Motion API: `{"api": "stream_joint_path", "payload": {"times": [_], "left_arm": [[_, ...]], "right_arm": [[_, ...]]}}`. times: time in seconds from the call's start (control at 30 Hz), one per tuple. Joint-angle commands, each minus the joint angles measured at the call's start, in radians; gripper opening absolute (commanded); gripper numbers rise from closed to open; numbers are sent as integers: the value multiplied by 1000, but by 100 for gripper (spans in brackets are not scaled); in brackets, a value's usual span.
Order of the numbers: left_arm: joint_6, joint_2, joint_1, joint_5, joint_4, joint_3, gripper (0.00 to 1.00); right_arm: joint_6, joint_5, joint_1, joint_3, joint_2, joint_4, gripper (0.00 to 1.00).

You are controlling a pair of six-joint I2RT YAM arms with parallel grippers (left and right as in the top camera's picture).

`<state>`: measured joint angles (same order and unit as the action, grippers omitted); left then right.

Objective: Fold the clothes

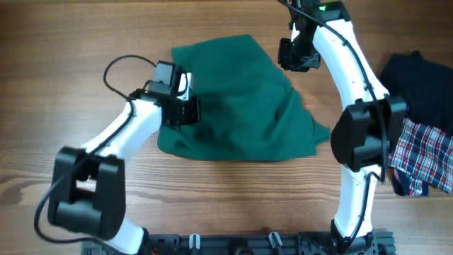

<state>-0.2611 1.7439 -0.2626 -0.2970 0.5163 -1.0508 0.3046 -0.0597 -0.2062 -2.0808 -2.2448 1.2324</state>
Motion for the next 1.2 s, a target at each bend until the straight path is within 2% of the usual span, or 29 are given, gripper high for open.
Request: {"api": "stream_joint_path", "payload": {"times": [0.0,0.1,0.23,0.4,0.53,0.67,0.7,0.8,0.87,0.93,1.17], "left_arm": [[-8,38,-6,-6,2,-4,4],[-8,43,-6,-6,12,-4,4],[-8,44,-6,-5,27,-4,4],[-8,44,-6,-5,22,-4,4],[-8,44,-6,-5,19,-4,4],[-8,44,-6,3,19,-4,4],[-8,44,-6,3,19,-4,4],[-8,44,-6,6,18,-4,4],[-8,44,-6,6,10,-4,4],[-8,45,-6,6,5,-4,4],[-8,71,-6,6,-4,-3,4]], "right_arm": [[-39,-81,5,5,-40,-67,18],[-39,-128,5,5,-88,-115,9],[-39,-187,3,5,-150,-159,5],[-39,-181,3,5,-184,-198,5],[-14,-69,3,5,-201,-226,5],[-5,-35,5,5,-201,-251,19],[-4,-25,5,5,-201,-257,28],[13,-11,11,0,-201,-266,39],[13,-11,24,-3,-201,-274,52],[18,-18,46,-6,-201,-277,61],[-69,-186,77,-5,-204,-260,60]]}}
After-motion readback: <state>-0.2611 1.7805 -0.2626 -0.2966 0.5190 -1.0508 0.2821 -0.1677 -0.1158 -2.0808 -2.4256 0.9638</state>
